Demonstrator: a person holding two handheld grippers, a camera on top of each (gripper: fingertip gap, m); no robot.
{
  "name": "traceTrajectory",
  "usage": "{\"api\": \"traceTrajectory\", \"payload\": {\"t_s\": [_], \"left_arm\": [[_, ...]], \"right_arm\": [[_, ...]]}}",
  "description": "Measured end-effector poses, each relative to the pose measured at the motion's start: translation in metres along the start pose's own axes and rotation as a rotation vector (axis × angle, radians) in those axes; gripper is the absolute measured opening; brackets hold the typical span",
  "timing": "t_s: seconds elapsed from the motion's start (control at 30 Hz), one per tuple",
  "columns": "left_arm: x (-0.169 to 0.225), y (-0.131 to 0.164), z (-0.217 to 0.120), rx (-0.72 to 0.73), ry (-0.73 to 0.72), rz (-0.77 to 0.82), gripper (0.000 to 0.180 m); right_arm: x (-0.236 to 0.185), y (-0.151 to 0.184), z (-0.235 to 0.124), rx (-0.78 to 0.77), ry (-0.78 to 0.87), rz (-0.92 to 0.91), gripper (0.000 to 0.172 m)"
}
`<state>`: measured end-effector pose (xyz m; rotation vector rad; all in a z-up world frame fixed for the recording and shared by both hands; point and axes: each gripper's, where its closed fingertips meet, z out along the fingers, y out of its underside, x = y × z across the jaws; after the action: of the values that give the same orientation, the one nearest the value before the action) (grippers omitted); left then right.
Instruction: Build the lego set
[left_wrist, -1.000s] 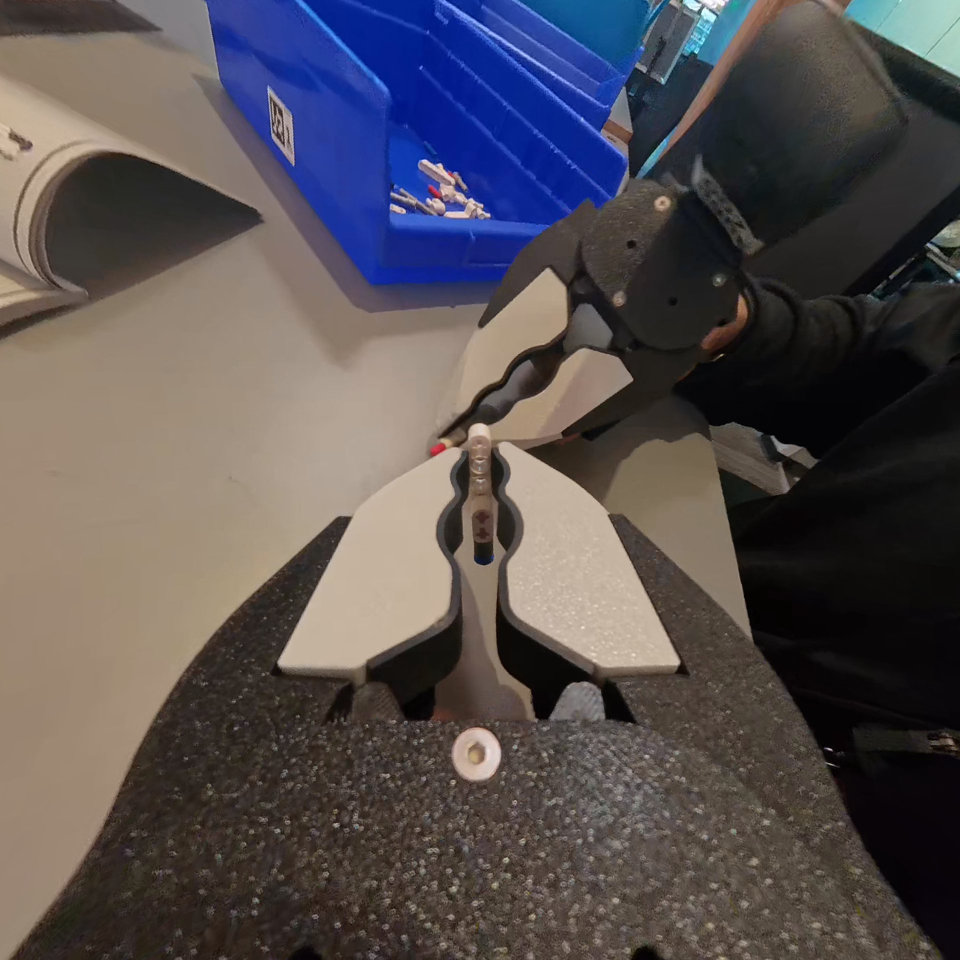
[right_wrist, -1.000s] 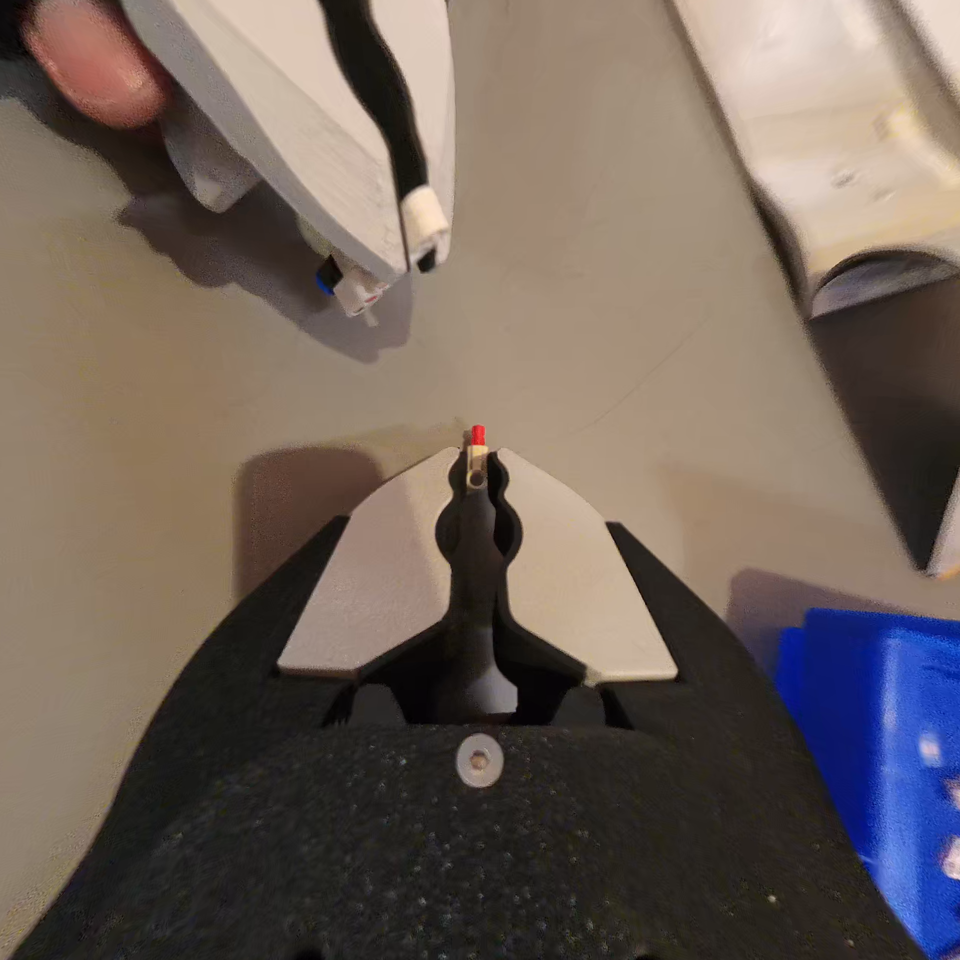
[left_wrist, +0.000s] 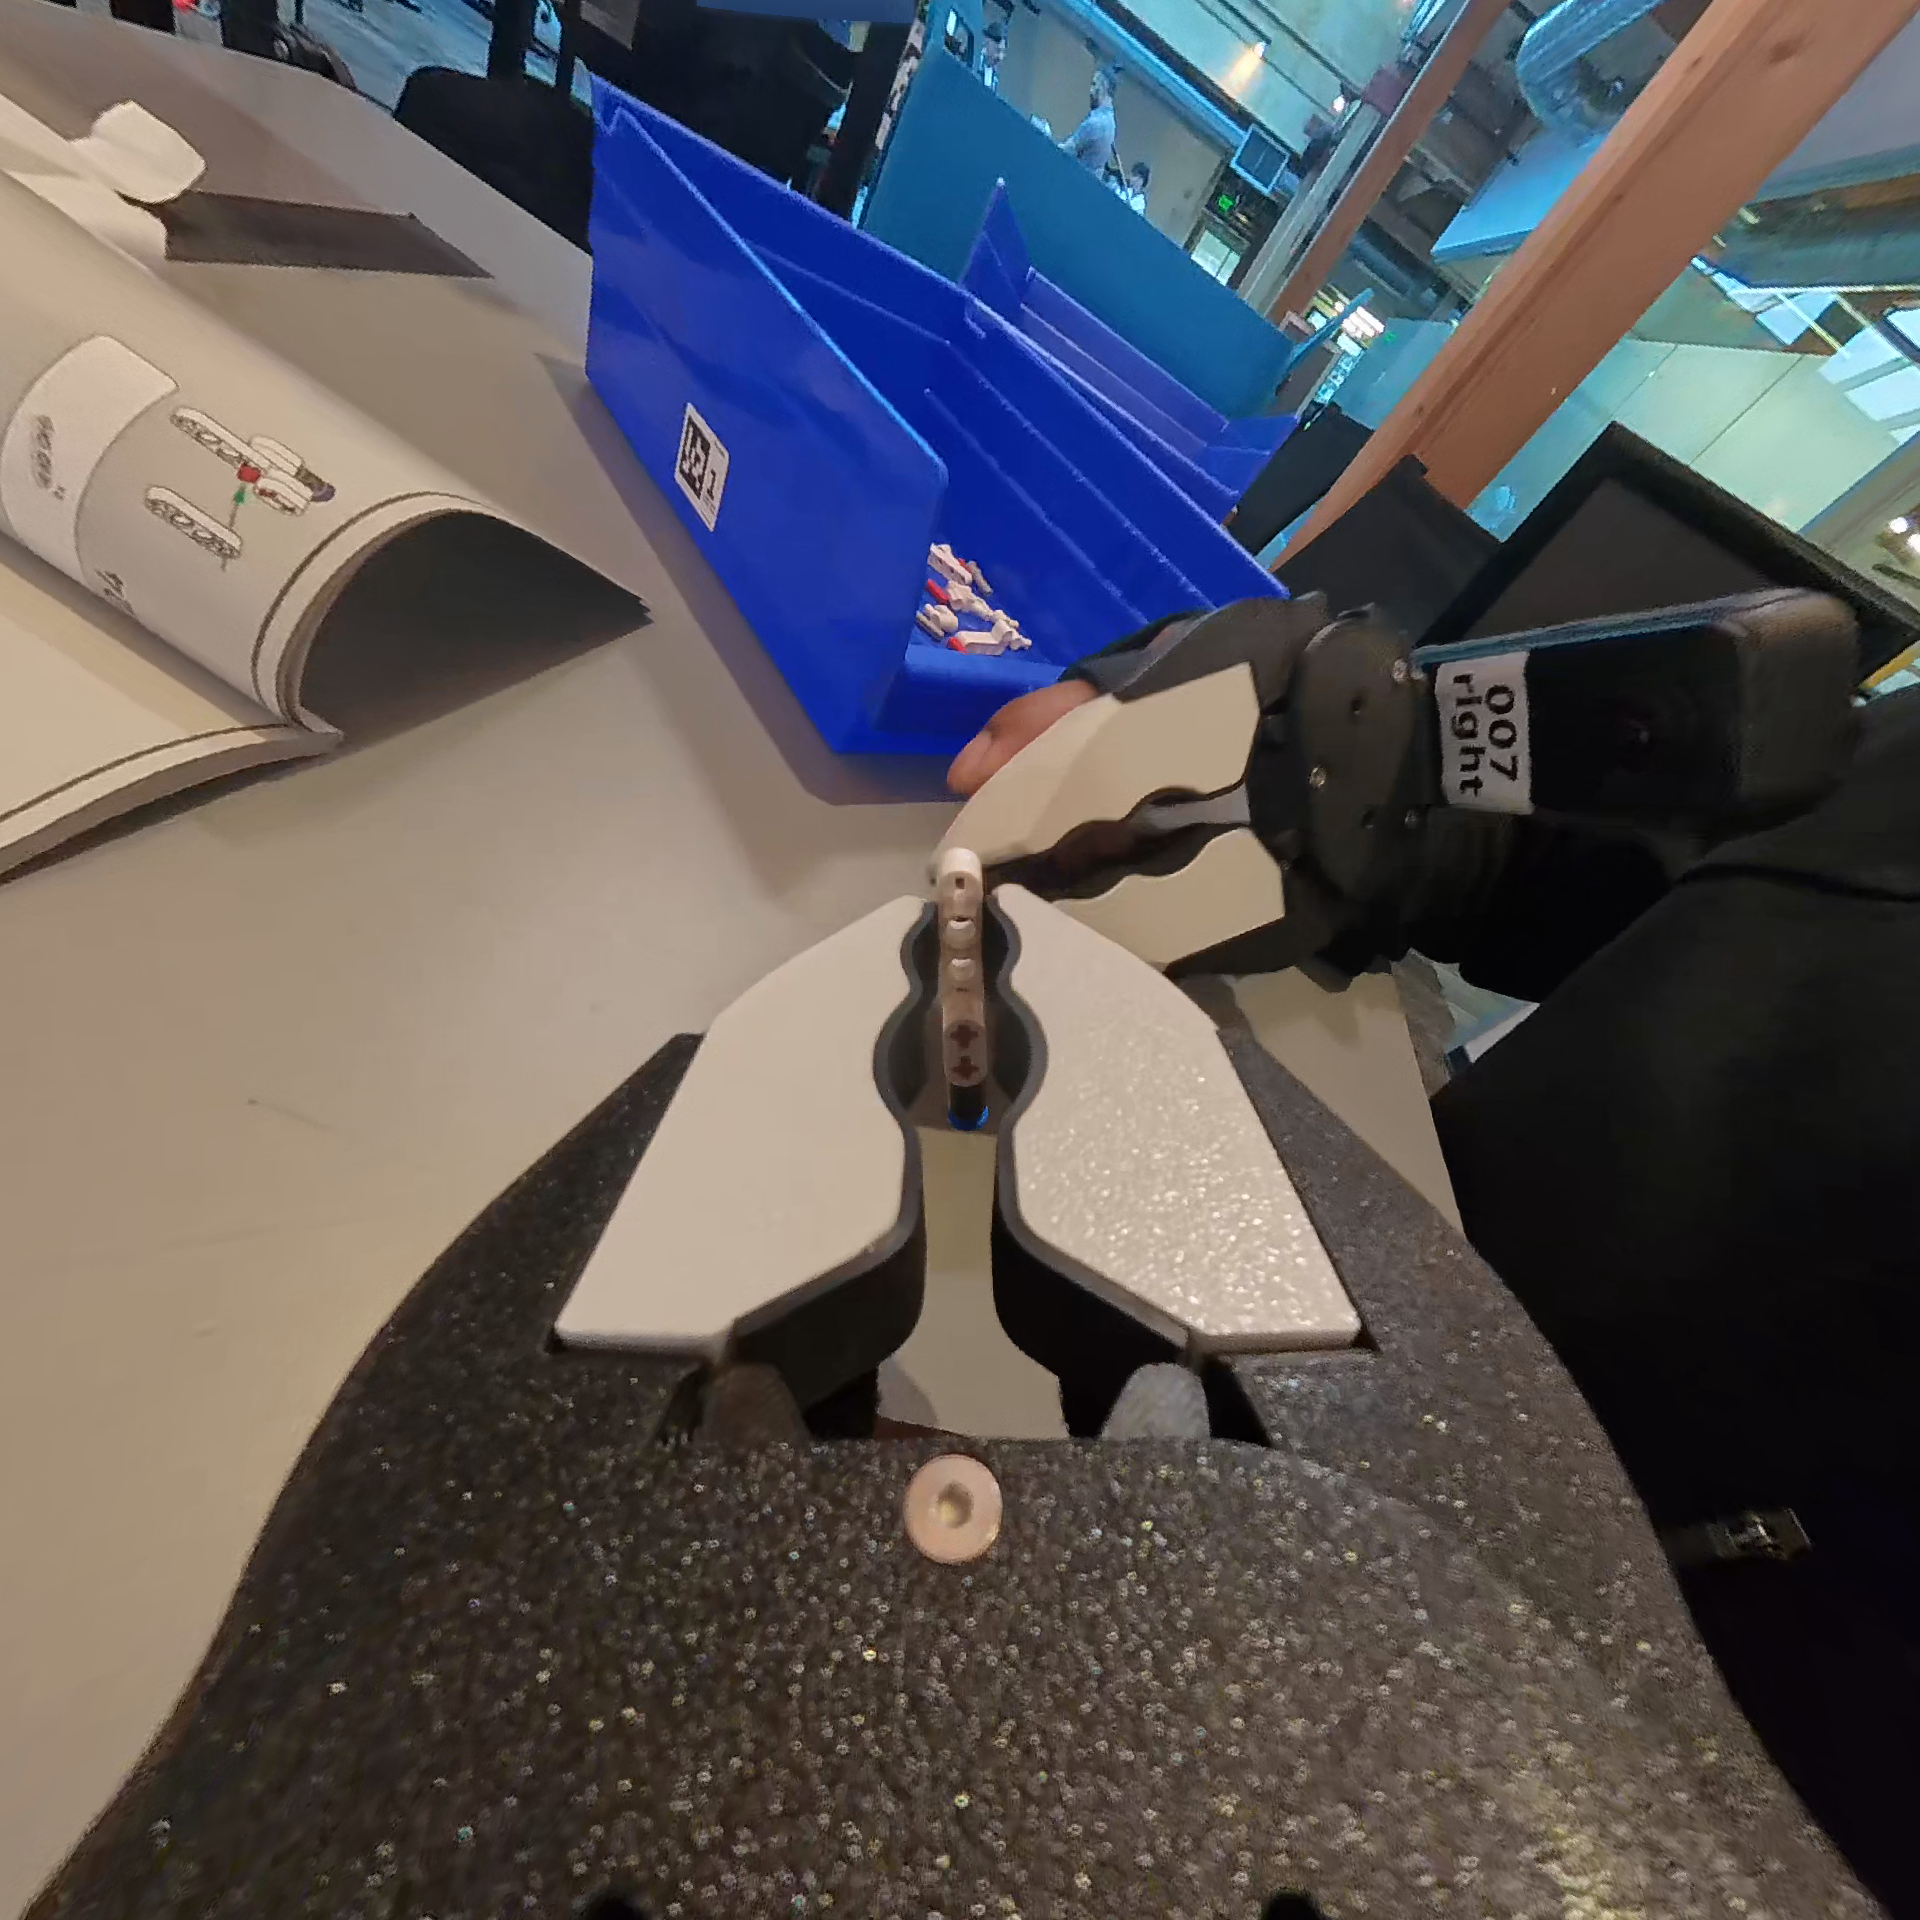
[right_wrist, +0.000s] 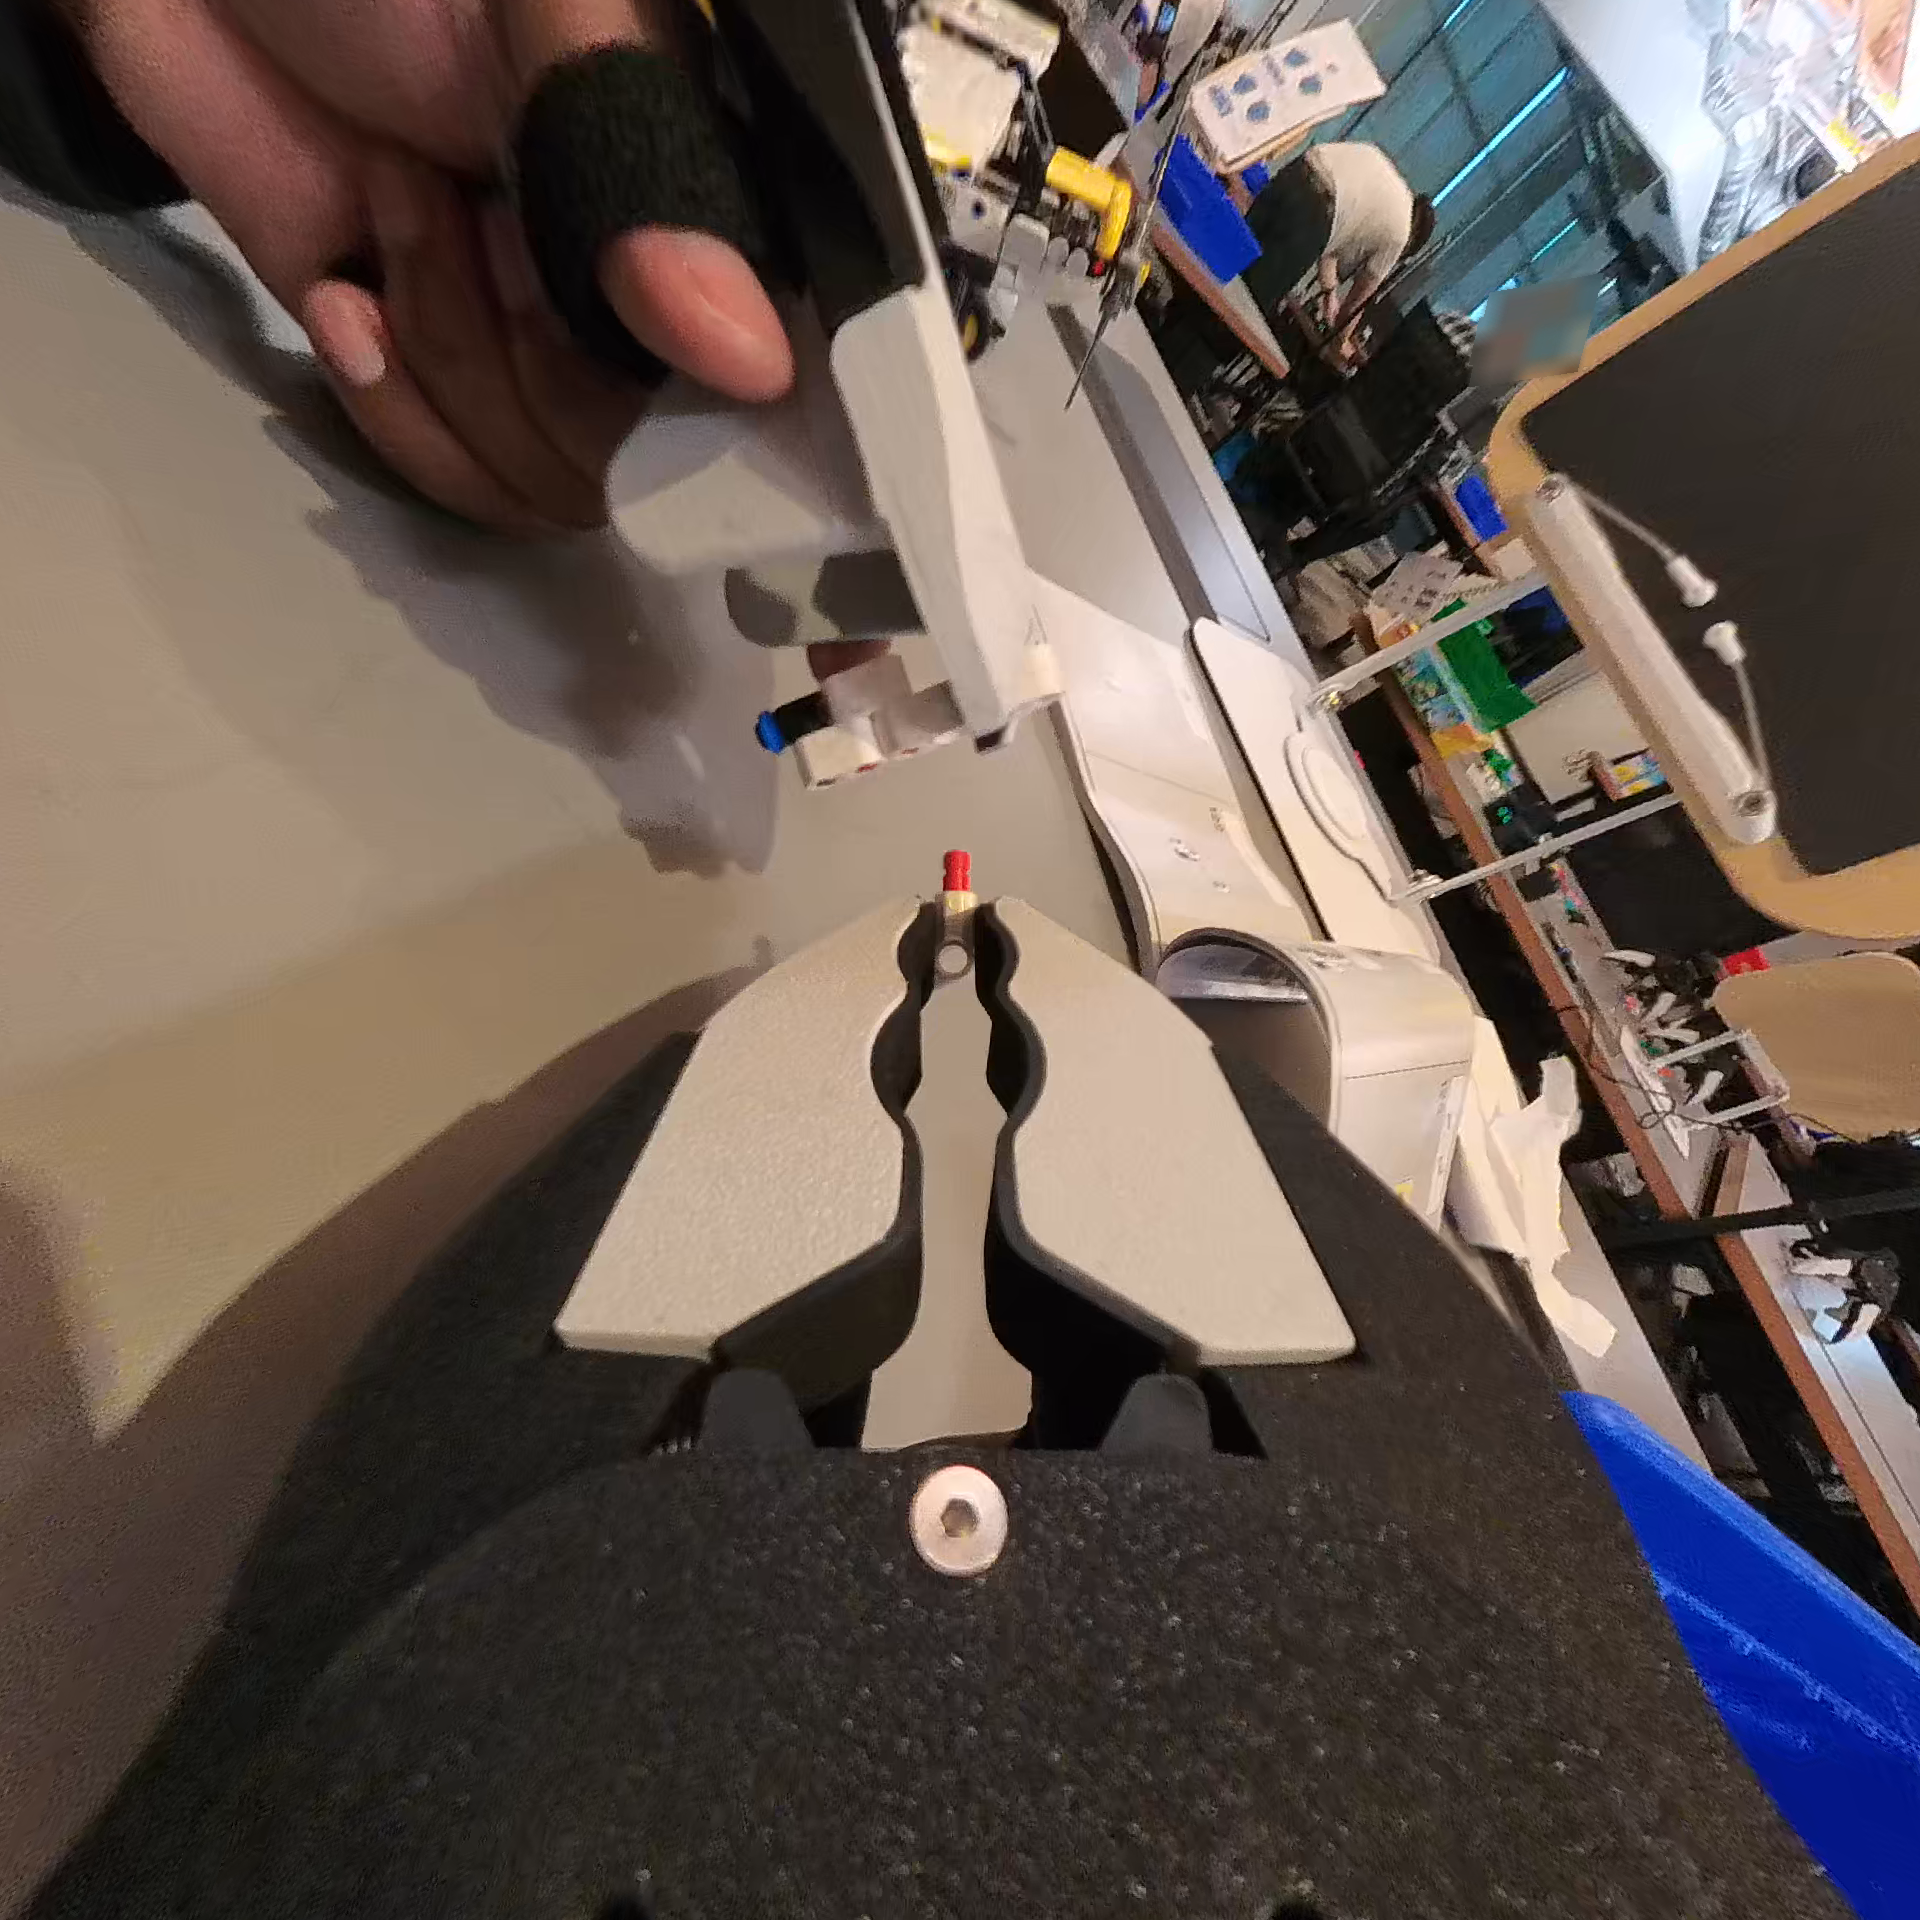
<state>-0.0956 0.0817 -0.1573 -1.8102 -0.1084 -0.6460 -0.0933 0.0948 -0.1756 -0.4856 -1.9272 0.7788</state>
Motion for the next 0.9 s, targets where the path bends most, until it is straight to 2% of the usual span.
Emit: {"api": "traceTrajectory", "payload": {"t_s": [0.6,0.9], "left_arm": [[0.022,0.023,0.003,-0.141,0.127,0.052,0.007],[0.03,0.02,-0.001,-0.123,0.21,0.002,0.007]], "right_arm": [[-0.006,-0.023,-0.013,0.092,0.03,-0.128,0.007],[-0.01,-0.031,-0.016,0.128,0.031,-0.157,0.007]]}}
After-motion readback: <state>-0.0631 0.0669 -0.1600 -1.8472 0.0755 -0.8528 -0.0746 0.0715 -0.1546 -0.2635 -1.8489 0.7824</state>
